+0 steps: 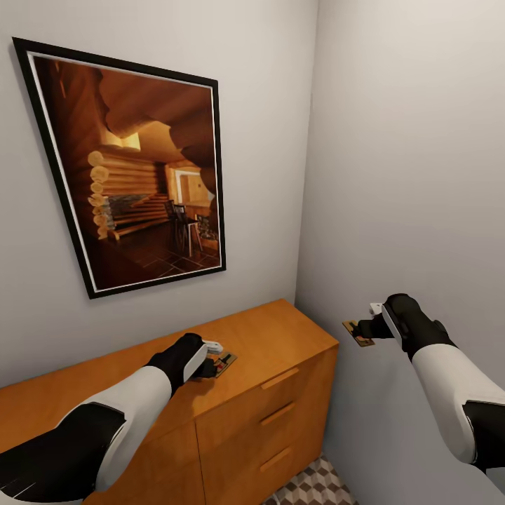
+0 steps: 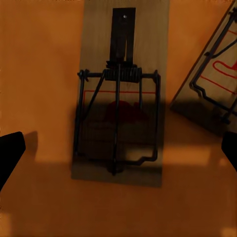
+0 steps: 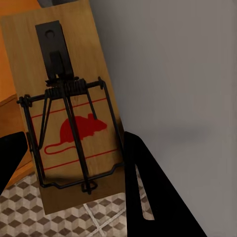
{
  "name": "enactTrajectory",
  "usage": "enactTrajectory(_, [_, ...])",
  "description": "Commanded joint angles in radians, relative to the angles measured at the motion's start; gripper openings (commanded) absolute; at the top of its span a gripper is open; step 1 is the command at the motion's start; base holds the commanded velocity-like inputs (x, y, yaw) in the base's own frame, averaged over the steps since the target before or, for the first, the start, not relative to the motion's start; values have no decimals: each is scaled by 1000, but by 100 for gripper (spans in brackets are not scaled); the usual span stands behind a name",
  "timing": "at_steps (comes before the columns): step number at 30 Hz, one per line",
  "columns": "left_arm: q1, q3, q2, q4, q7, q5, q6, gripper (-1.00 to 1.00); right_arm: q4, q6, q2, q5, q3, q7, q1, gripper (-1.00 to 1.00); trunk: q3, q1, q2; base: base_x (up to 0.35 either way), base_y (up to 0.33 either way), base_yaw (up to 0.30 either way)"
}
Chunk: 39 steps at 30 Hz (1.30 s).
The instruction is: Take the four mousetraps from the cabinet in the bathroom and place them on the bathroom floor. Make sure all four end up on the same floor surface, and ensure that at least two of them are either under or directly next to the same bathroom sink.
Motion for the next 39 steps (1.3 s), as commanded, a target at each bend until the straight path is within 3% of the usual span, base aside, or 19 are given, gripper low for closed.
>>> enactTrajectory(1, [-1,-6,1,-2,7,11,4,100,-1,3,0,11,-4,9,-1,-100,-2,0,-1,0,0,0])
enactTrajectory(39, [-1,-7,1,-1,7,11,3,100,-1,-2,0,9,-4,9,-1,-100,-2,0,-1,0,0,0])
